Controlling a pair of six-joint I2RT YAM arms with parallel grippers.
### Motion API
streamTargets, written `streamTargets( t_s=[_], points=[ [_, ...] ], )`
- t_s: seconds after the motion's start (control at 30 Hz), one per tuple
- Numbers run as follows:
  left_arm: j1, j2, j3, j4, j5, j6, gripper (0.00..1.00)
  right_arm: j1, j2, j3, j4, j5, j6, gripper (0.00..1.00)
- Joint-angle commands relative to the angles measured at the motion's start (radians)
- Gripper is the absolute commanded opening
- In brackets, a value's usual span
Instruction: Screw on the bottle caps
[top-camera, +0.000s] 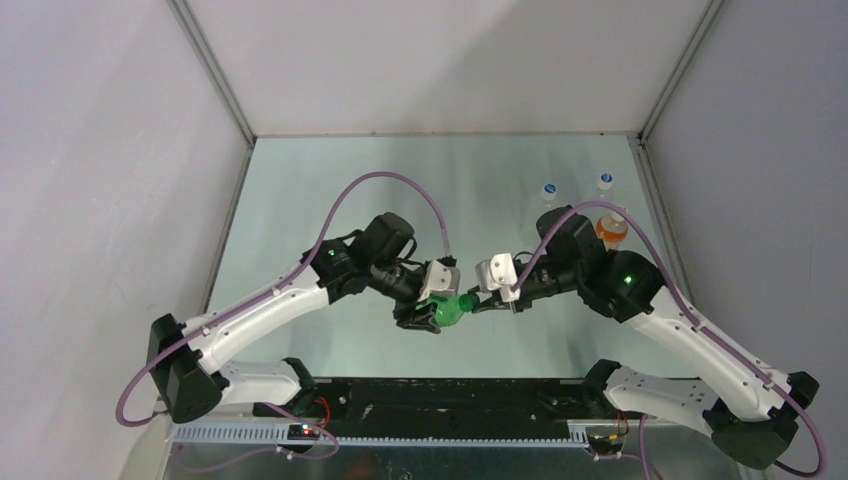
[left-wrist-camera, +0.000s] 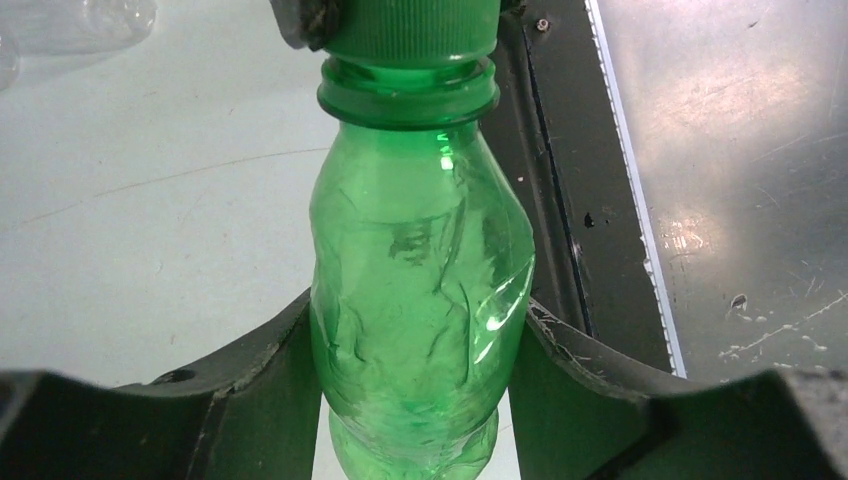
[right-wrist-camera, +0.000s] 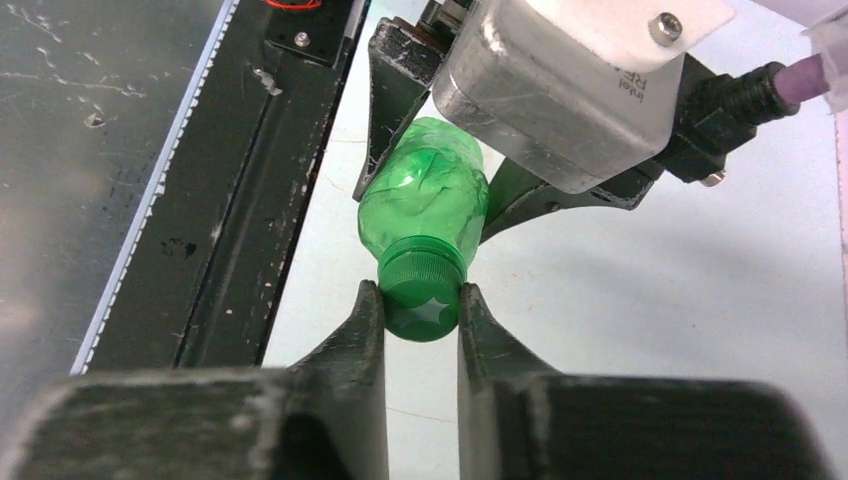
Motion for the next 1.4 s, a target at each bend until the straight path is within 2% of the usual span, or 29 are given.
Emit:
streamTargets(
  t_s=[0.0,0.07,0.1,0.13,0.17,0.2,0.23,0.27,0.3,0.33,0.37,0.4,0.43,0.5,0.6,0.63,0.67,0.7,0.77,0.8,0.9,1.0,1.17,1.37],
  points=[
    [0.002,-0.016,0.034,0.137,-0.01,-0.077,0.08,0.016,0.027,0.032,0.041,0.054,0.107,0.04],
    [-0.008,-0.044,0.005,0.219,-0.096,-0.123,0.08,0.016,0.042,0.032,0.067,0.095,0.217,0.0],
    [-0.015,-0.071,-0.008,0.247,-0.184,-0.131,0.09,0.015,0.053,0.031,0.085,0.111,0.26,0.0],
    [-0.037,-0.085,-0.039,0.309,-0.239,-0.144,0.09,0.014,0.059,0.031,0.096,0.156,0.374,0.0],
    [-0.052,-0.118,-0.056,0.346,-0.376,-0.146,0.09,0.014,0.071,0.031,0.131,0.185,0.444,0.0],
    [-0.095,-0.136,-0.096,0.415,-0.539,-0.129,0.09,0.01,0.077,0.031,0.15,0.261,0.613,0.0],
    [-0.119,-0.167,-0.118,0.455,-0.623,-0.111,0.09,0.006,0.09,0.031,0.179,0.303,0.708,0.0],
    [-0.18,-0.181,-0.17,0.544,-0.806,-0.061,0.1,-0.007,0.096,0.031,0.185,0.386,0.903,0.0],
    [-0.244,-0.198,-0.198,0.593,-0.893,-0.03,0.1,-0.016,0.113,0.031,0.187,0.419,0.993,0.0],
    [-0.271,-0.202,-0.251,0.7,-1.057,0.026,0.1,-0.042,0.121,0.03,0.187,0.463,1.179,0.0],
    [-0.314,-0.199,-0.272,0.747,-1.12,0.053,0.1,-0.057,0.136,0.017,0.203,0.466,1.31,0.0],
    [-0.326,-0.195,-0.302,0.81,-1.194,0.089,0.1,-0.081,0.14,-0.009,0.217,0.452,1.354,0.0],
    [-0.337,-0.186,-0.31,0.827,-1.21,0.097,0.1,-0.092,0.137,-0.027,0.264,0.445,1.423,0.0],
    [-0.336,-0.181,-0.332,0.837,-1.206,0.094,0.08,-0.114,0.109,-0.075,0.336,0.446,1.441,0.03],
    [-0.307,-0.193,-0.331,0.764,-1.129,0.034,0.07,-0.129,0.048,-0.09,0.388,0.444,1.305,0.23],
    [-0.28,-0.202,-0.33,0.724,-1.101,0.015,0.07,-0.129,0.033,-0.091,0.404,0.444,1.212,0.37],
    [-0.264,-0.208,-0.328,0.7,-1.031,-0.021,0.07,-0.13,0.004,-0.09,0.414,0.439,1.165,0.43],
    [-0.229,-0.22,-0.323,0.65,-0.993,-0.05,0.07,-0.13,-0.009,-0.09,0.416,0.4,1.032,0.52],
    [-0.179,-0.233,-0.312,0.584,-0.872,-0.081,0.08,-0.13,-0.048,-0.09,0.408,0.351,0.872,0.6],
    [-0.16,-0.233,-0.304,0.559,-0.78,-0.088,0.08,-0.13,-0.07,-0.091,0.389,0.328,0.814,0.61],
    [-0.084,-0.221,-0.257,0.433,-0.545,-0.099,0.09,-0.132,-0.117,-0.091,0.327,0.185,0.461,0.63],
    [-0.049,-0.199,-0.217,0.351,-0.395,-0.085,0.1,-0.132,-0.141,-0.09,0.225,0.065,0.175,0.63],
    [-0.042,-0.137,-0.111,0.199,-0.225,-0.051,0.1,-0.128,-0.126,-0.063,0.138,-0.055,0.057,0.59],
    [-0.042,-0.092,-0.064,0.16,-0.161,-0.041,0.1,-0.094,-0.093,-0.045,0.095,-0.07,0.019,0.55]
  ],
)
